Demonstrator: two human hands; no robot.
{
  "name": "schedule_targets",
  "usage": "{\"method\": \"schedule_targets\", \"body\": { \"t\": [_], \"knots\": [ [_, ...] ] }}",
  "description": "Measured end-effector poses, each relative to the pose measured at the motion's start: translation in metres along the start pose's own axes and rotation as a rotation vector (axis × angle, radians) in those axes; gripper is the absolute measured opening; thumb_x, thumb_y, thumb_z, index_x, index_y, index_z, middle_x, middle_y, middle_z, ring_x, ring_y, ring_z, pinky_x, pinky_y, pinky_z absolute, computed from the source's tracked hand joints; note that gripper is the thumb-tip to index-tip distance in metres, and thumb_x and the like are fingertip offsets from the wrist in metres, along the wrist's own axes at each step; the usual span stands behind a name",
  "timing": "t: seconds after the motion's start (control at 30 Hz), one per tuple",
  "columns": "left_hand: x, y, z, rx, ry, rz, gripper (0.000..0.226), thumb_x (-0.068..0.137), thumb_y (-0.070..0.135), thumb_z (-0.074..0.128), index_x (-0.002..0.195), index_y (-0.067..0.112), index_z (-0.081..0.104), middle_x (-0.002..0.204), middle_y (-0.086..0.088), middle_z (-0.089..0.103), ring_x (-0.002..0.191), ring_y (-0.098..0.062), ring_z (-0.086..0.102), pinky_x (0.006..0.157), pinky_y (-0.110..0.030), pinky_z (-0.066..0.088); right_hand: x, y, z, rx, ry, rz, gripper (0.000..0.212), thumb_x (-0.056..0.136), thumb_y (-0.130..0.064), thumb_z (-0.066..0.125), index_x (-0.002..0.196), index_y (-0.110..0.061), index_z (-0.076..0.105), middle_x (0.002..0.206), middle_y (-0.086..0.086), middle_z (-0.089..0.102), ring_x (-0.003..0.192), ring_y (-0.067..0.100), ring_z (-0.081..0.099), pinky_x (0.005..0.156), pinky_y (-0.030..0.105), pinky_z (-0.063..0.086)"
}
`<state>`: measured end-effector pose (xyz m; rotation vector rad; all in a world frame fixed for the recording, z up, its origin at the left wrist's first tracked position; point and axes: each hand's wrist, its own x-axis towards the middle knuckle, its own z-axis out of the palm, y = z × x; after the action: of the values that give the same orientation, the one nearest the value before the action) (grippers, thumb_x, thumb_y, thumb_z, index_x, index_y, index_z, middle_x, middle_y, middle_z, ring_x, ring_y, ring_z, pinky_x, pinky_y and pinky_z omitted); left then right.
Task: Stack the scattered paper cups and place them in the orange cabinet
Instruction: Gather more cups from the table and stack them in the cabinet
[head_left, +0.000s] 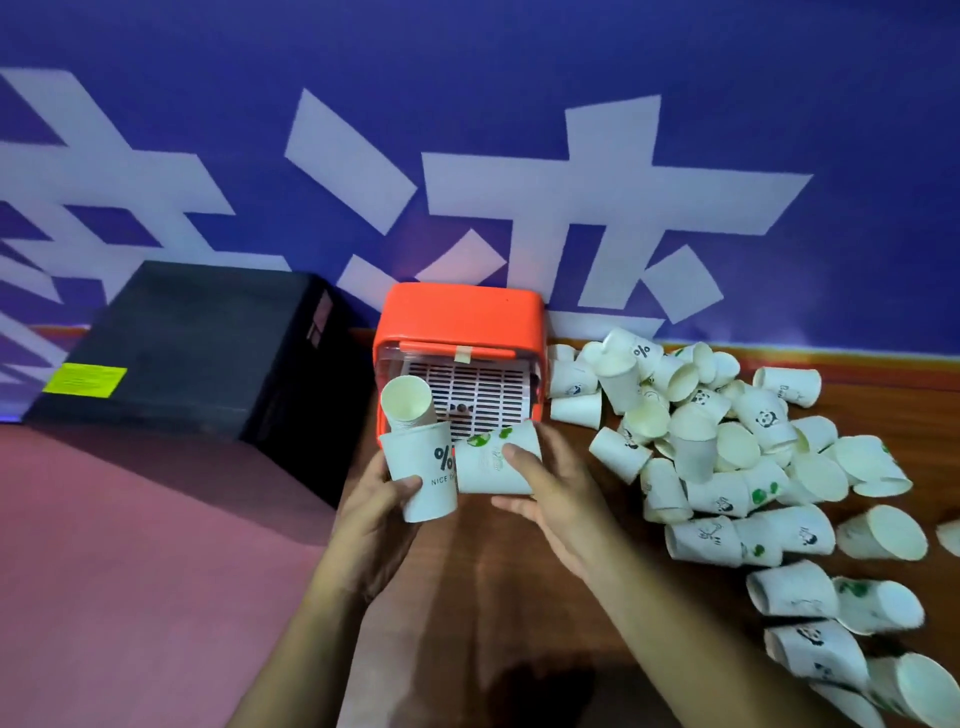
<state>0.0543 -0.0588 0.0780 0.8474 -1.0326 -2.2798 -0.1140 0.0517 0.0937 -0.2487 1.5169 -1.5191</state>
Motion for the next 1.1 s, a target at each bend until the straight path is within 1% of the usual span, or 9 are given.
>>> {"method": "schedule_targets", "body": {
  "t": [0.17,0.27,0.37,0.5,0.67,0.8,0.9,1.03,1.1],
  "knots": [
    [0.013,-0.003,-0.044,0.139,0.071,-0.024,0.077,0.072,0.003,0.071,0.143,0.015,0.046,0.128,-0.016,0.063,0.11,-0.025,0.064,0.083,-0.033,0.057,0.024,0.021,0.01,-0.291,0.153,-0.023,0.06,0.062,-0.046,0.08,0.116,-0.035,0.057,0.114,-0.005,0.07,0.105,0.015,0.068,0.096,0.047,0.054],
    [0.021,-0.013,-0.063,0.282,0.053,-0.08,0.083,0.069,0.015,0.082,0.143,0.024,0.047,0.132,-0.008,0.064,0.12,-0.024,0.063,0.089,-0.033,0.056,0.036,0.025,0.009,-0.458,0.19,-0.086,0.063,0.066,-0.041,0.079,0.123,-0.041,0.054,0.12,-0.011,0.066,0.111,0.008,0.063,0.099,0.042,0.051],
    [0.031,-0.024,-0.07,0.513,0.041,-0.12,0.075,0.066,0.03,0.085,0.134,0.032,0.054,0.124,0.001,0.068,0.12,-0.022,0.063,0.094,-0.035,0.057,0.048,0.019,0.006,-0.418,0.259,-0.169,0.062,0.073,-0.032,0.078,0.13,-0.034,0.054,0.125,-0.009,0.065,0.116,0.008,0.06,0.105,0.044,0.047],
    [0.058,-0.032,-0.057,0.658,-0.063,-0.056,0.068,0.068,0.015,0.08,0.128,0.03,0.054,0.126,0.002,0.064,0.118,-0.008,0.06,0.092,-0.017,0.049,0.055,0.005,0.0,-0.338,0.208,-0.178,0.06,0.07,-0.044,0.075,0.126,-0.046,0.053,0.12,-0.007,0.069,0.112,0.011,0.065,0.102,0.046,0.049],
    [0.095,-0.044,-0.05,0.811,-0.193,0.058,0.082,0.071,0.021,0.086,0.144,0.022,0.048,0.143,0.001,0.053,0.137,-0.018,0.047,0.115,-0.047,0.039,0.059,0.007,0.003,-0.619,0.082,-0.152,0.067,0.075,-0.036,0.078,0.134,-0.043,0.047,0.136,-0.014,0.055,0.124,0.001,0.052,0.107,0.033,0.044],
    [0.098,-0.048,-0.041,0.755,-0.19,0.055,0.074,0.074,0.008,0.086,0.139,0.016,0.051,0.137,0.002,0.06,0.13,-0.012,0.054,0.114,-0.04,0.042,0.064,0.015,0.003,-0.592,0.004,-0.101,0.069,0.078,-0.035,0.078,0.139,-0.037,0.046,0.138,-0.015,0.055,0.123,-0.005,0.051,0.108,0.027,0.043],
    [0.097,-0.048,-0.039,0.704,-0.203,0.058,0.07,0.077,0.005,0.085,0.138,0.012,0.051,0.136,0.001,0.062,0.128,-0.01,0.056,0.11,-0.031,0.044,0.068,0.029,0.007,-0.536,0.007,-0.049,0.07,0.069,-0.047,0.077,0.134,-0.042,0.05,0.133,-0.017,0.059,0.122,-0.001,0.054,0.108,0.036,0.045],
    [0.092,-0.044,-0.055,0.723,-0.181,0.012,0.068,0.078,0.02,0.087,0.136,0.024,0.052,0.135,0.01,0.06,0.128,-0.008,0.056,0.106,-0.022,0.044,0.078,0.045,0.008,-0.525,0.065,-0.057,0.068,0.066,-0.046,0.076,0.13,-0.036,0.053,0.126,-0.013,0.063,0.117,0.003,0.058,0.105,0.039,0.047],
    [0.09,-0.042,-0.072,0.726,-0.065,0.019,0.054,0.079,0.025,0.085,0.125,0.026,0.057,0.122,0.008,0.064,0.114,-0.01,0.063,0.097,-0.022,0.05,0.087,0.047,0.006,-0.527,0.151,-0.08,0.071,0.067,-0.044,0.077,0.131,-0.034,0.049,0.127,-0.012,0.06,0.117,0.004,0.057,0.102,0.035,0.048]
  ]
}}
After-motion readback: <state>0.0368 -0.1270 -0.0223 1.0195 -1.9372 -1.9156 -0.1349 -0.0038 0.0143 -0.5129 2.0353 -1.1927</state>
